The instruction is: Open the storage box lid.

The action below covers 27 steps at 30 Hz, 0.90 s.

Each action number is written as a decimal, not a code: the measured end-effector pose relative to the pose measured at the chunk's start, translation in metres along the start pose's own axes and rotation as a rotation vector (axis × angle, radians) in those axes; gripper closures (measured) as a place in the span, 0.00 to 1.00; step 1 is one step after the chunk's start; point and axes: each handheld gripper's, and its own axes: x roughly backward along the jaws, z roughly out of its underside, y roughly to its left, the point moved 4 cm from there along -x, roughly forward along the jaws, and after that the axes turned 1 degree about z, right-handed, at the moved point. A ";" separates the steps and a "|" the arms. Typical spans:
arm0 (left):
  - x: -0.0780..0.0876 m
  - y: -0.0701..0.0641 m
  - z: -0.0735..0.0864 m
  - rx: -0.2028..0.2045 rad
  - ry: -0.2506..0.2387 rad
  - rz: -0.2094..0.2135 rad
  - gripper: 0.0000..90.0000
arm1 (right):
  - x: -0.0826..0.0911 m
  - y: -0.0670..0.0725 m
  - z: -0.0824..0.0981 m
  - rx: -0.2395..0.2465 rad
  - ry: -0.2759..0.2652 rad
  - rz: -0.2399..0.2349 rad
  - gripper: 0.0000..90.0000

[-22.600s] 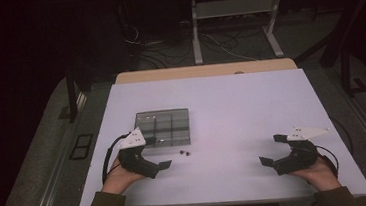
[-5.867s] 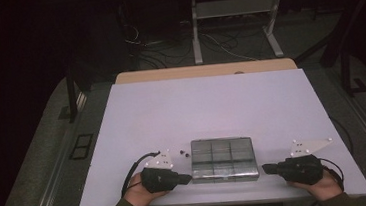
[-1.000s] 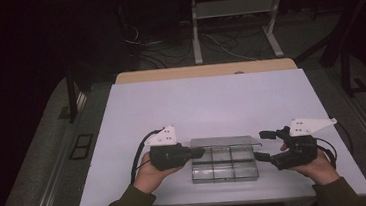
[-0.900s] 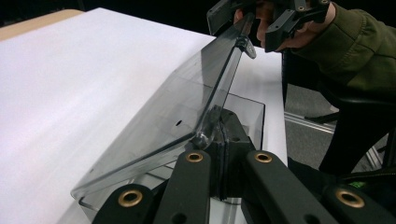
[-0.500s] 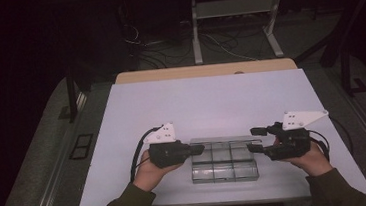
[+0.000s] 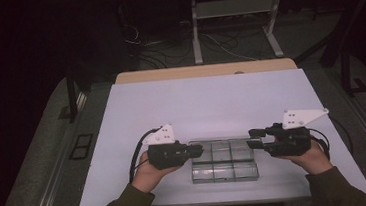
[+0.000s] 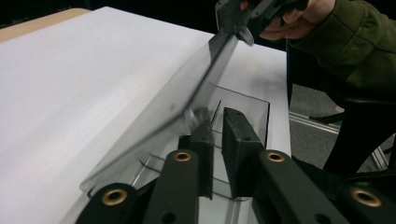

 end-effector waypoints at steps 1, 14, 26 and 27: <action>0.002 0.001 0.002 -0.003 0.007 -0.003 0.88 | 0.000 -0.001 -0.001 -0.001 0.000 0.000 0.67; 0.022 0.006 0.022 0.035 0.051 -0.082 0.67 | -0.002 -0.010 -0.012 0.010 -0.009 0.014 0.72; 0.040 0.011 0.043 0.077 0.060 -0.155 0.52 | -0.005 -0.025 -0.023 0.016 -0.011 0.033 0.77; 0.042 0.012 0.045 0.078 0.066 -0.161 0.51 | -0.005 -0.027 -0.024 0.020 -0.009 0.035 0.78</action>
